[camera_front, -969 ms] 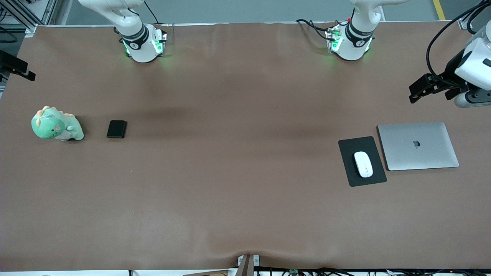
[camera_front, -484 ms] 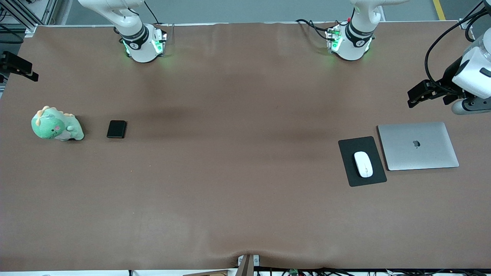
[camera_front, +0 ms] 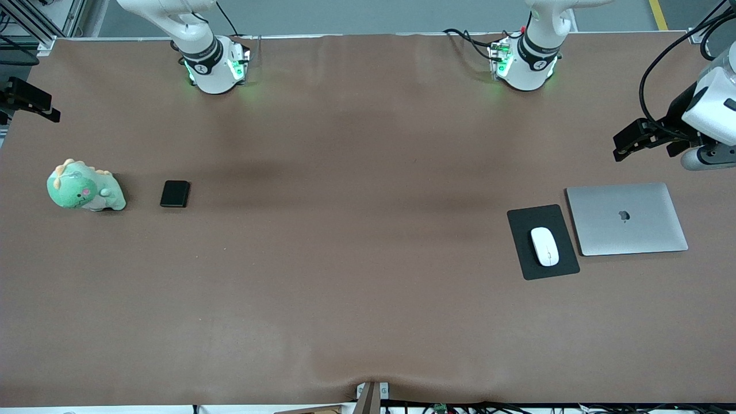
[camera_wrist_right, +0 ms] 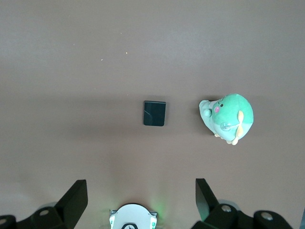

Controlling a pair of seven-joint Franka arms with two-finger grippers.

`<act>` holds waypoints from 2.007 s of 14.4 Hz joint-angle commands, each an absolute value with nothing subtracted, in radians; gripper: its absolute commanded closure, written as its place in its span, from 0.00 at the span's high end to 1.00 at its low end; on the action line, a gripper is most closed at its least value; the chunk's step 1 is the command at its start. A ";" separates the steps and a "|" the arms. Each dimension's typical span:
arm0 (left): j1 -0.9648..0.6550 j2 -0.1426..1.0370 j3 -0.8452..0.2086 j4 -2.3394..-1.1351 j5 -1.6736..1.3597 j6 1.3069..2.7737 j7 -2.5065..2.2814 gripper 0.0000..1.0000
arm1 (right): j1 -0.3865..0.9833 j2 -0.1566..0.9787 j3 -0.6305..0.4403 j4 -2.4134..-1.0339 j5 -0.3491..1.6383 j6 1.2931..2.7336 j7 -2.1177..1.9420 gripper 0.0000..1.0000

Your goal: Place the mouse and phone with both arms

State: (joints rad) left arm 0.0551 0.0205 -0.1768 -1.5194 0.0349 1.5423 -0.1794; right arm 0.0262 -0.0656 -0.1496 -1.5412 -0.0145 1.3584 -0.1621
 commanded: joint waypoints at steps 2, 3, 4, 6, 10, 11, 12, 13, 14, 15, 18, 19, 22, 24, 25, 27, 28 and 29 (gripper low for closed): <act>0.057 0.023 -0.173 -1.500 0.037 1.532 -0.161 1.00 | 0.025 -0.089 -0.149 -1.560 -0.023 1.362 -0.158 1.00; 0.057 0.023 -0.173 -1.500 0.040 1.532 -0.160 1.00 | 0.025 -0.089 -0.149 -1.560 -0.023 1.362 -0.158 1.00; 0.055 0.021 -0.173 -1.500 0.040 1.531 -0.161 1.00 | 0.025 -0.089 -0.149 -1.560 -0.023 1.362 -0.158 1.00; 0.057 0.021 -0.173 -1.500 0.040 1.531 -0.160 1.00 | 0.020 -0.087 -0.149 -1.560 -0.021 1.362 -0.158 1.00; 0.057 0.025 -0.173 -1.502 0.040 1.529 -0.161 1.00 | 0.017 -0.086 -0.149 -1.559 -0.021 1.356 -0.158 1.00; 0.057 0.025 -0.173 -1.502 0.040 1.528 -0.161 1.00 | 0.017 -0.086 -0.149 -1.560 -0.021 1.356 -0.158 1.00; 0.057 0.025 -0.173 -1.500 0.038 1.529 -0.161 1.00 | 0.015 -0.086 -0.149 -1.560 -0.021 1.353 -0.158 1.00; 0.057 0.025 -0.173 -1.500 0.040 1.529 -0.161 1.00 | 0.015 -0.086 -0.149 -1.560 -0.021 1.350 -0.158 1.00; 0.055 0.025 -0.173 -1.500 0.038 1.529 -0.161 1.00 | 0.015 -0.086 -0.149 -1.560 -0.021 1.350 -0.158 1.00; 0.055 0.025 -0.173 -1.500 0.040 1.529 -0.163 1.00 | 0.015 -0.086 -0.149 -1.562 -0.021 1.350 -0.158 1.00; 0.057 0.025 -0.173 -1.502 0.038 1.528 -0.161 1.00 | 0.017 -0.086 -0.150 -1.562 -0.021 1.350 -0.158 1.00; 0.057 0.025 -0.173 -1.502 0.038 1.529 -0.161 1.00 | 0.018 -0.086 -0.150 -1.563 -0.021 1.350 -0.158 1.00; 0.057 0.025 -0.173 -1.502 0.038 1.529 -0.161 1.00 | 0.015 -0.086 -0.150 -1.565 -0.021 1.344 -0.158 1.00; 0.057 0.025 -0.173 -1.502 0.038 1.529 -0.161 1.00 | 0.015 -0.086 -0.150 -1.565 -0.021 1.342 -0.158 1.00; 0.057 0.025 -0.173 -1.502 0.038 1.528 -0.161 1.00 | 0.015 -0.086 -0.150 -1.565 -0.021 1.342 -0.158 1.00; 0.057 0.023 -0.173 -1.502 0.038 1.528 -0.161 1.00 | 0.015 -0.086 -0.150 -1.565 -0.021 1.342 -0.158 1.00; 0.057 0.023 -0.173 -1.502 0.038 1.528 -0.161 1.00 | 0.015 -0.086 -0.150 -1.565 -0.021 1.342 -0.158 1.00; 0.057 0.023 -0.173 -1.502 0.038 1.528 -0.161 1.00 | 0.015 -0.086 -0.150 -1.566 -0.021 1.341 -0.158 1.00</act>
